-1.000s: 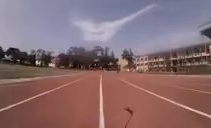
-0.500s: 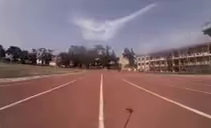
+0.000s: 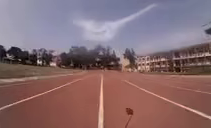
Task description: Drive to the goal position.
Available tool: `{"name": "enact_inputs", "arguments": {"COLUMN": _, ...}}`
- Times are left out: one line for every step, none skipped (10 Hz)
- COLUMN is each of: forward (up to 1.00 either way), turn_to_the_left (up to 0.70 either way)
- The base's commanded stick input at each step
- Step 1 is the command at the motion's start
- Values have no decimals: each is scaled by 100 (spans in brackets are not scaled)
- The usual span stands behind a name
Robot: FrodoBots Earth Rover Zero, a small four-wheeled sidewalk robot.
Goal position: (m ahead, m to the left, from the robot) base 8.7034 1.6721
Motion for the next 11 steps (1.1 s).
{"name": "enact_inputs", "arguments": {"forward": 70, "turn_to_the_left": 0}}
{"name": "enact_inputs", "arguments": {"forward": 70, "turn_to_the_left": 0}}
{"name": "enact_inputs", "arguments": {"forward": 70, "turn_to_the_left": 0}}
{"name": "enact_inputs", "arguments": {"forward": 70, "turn_to_the_left": 0}}
{"name": "enact_inputs", "arguments": {"forward": 70, "turn_to_the_left": 0}}
{"name": "enact_inputs", "arguments": {"forward": 70, "turn_to_the_left": 0}}
{"name": "enact_inputs", "arguments": {"forward": 70, "turn_to_the_left": 0}}
{"name": "enact_inputs", "arguments": {"forward": 70, "turn_to_the_left": 0}}
{"name": "enact_inputs", "arguments": {"forward": 70, "turn_to_the_left": 0}}
{"name": "enact_inputs", "arguments": {"forward": 70, "turn_to_the_left": 0}}
{"name": "enact_inputs", "arguments": {"forward": 70, "turn_to_the_left": 0}}
